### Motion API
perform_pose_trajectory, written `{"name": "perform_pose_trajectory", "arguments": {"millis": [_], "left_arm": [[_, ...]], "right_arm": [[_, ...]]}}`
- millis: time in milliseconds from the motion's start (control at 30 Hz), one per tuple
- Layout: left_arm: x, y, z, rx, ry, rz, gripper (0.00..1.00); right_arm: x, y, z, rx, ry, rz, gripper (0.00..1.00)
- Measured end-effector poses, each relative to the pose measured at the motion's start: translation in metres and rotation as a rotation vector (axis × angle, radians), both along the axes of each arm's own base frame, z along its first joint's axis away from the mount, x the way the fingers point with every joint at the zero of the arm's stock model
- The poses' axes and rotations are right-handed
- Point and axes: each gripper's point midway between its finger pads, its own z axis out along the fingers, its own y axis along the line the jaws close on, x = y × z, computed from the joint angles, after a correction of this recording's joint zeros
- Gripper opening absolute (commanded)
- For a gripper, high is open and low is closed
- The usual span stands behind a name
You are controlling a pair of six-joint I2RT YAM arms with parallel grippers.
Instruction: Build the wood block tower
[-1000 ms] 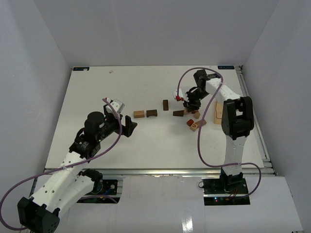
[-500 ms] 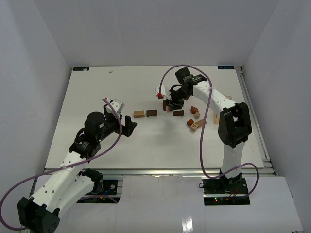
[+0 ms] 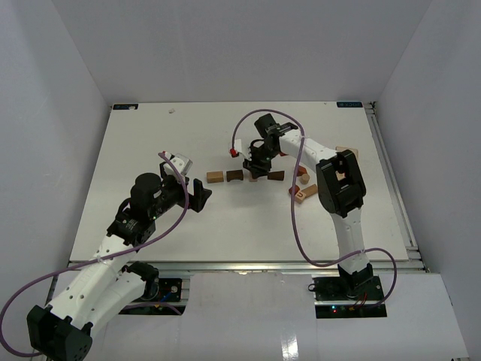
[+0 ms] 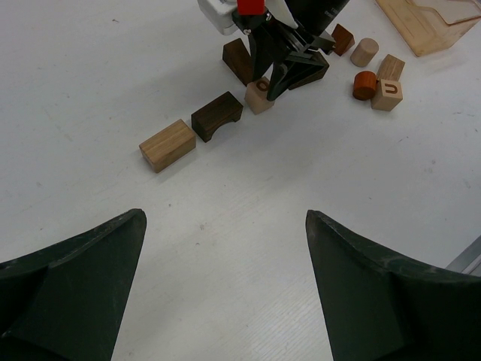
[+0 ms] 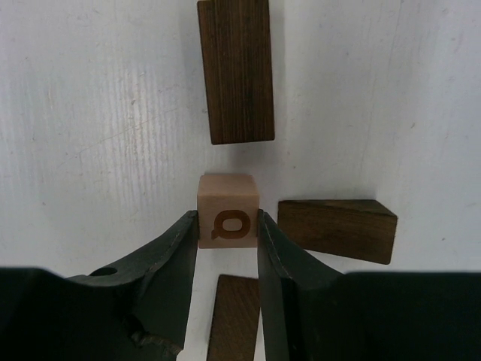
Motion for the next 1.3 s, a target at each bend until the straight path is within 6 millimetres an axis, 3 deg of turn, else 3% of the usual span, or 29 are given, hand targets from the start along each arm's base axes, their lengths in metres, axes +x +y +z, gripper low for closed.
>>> {"name": "perform_pose_trajectory", "arguments": {"millis": [567, 1300], "left_arm": [[0.0, 0.001, -0.002, 0.008, 0.004, 0.0, 0.98], [0.0, 0.001, -0.002, 0.009, 0.003, -0.001, 0.98]], "right_arm": [[0.023, 0.008, -0.001, -0.005, -0.069, 0.021, 0.19], [0.016, 0.012, -0.001, 0.005, -0.081, 0.101, 0.2]]}}
